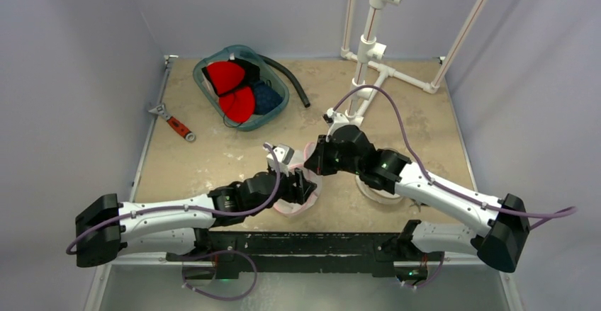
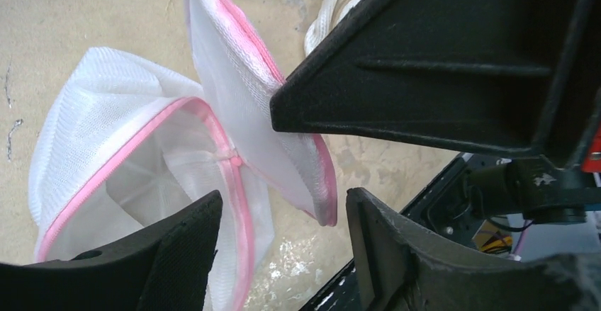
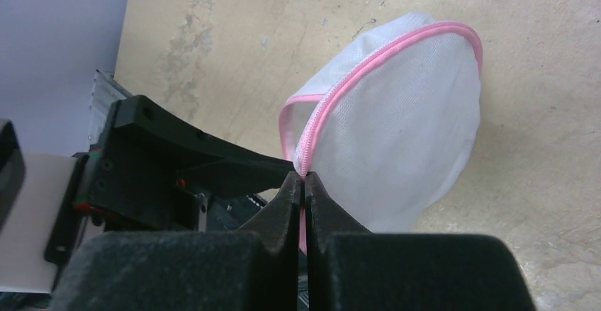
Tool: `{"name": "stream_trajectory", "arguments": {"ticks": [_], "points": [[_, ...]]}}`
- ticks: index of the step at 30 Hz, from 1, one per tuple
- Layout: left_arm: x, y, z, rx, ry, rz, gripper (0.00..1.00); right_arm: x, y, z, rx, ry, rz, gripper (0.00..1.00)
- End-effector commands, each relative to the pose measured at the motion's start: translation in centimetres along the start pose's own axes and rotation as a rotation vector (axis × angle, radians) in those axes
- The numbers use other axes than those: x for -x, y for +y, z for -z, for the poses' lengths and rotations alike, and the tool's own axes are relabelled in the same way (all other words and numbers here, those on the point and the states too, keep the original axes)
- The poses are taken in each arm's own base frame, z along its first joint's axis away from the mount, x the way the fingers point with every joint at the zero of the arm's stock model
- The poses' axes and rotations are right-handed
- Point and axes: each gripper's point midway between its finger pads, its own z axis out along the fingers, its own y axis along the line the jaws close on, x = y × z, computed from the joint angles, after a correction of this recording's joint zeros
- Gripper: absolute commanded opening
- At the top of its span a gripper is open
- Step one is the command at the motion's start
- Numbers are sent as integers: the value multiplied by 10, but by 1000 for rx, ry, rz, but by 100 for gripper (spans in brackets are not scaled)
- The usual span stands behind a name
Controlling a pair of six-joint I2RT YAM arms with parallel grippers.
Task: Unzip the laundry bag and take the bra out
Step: Close the laundry bag at the center of the board.
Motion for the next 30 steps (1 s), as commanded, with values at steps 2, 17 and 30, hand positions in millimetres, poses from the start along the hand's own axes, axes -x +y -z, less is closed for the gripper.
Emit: {"name": "stream_trajectory", "arguments": {"ticks": [2, 17, 30], "points": [[21, -15, -6, -7, -73, 18, 54, 19, 25, 6, 77, -38, -34, 0], [15, 0, 16, 0, -76, 84, 0, 36, 9, 29, 18, -134, -22, 70], [-28, 48, 57, 15, -79, 406, 0, 4, -33, 19, 41, -167, -65, 66]]}}
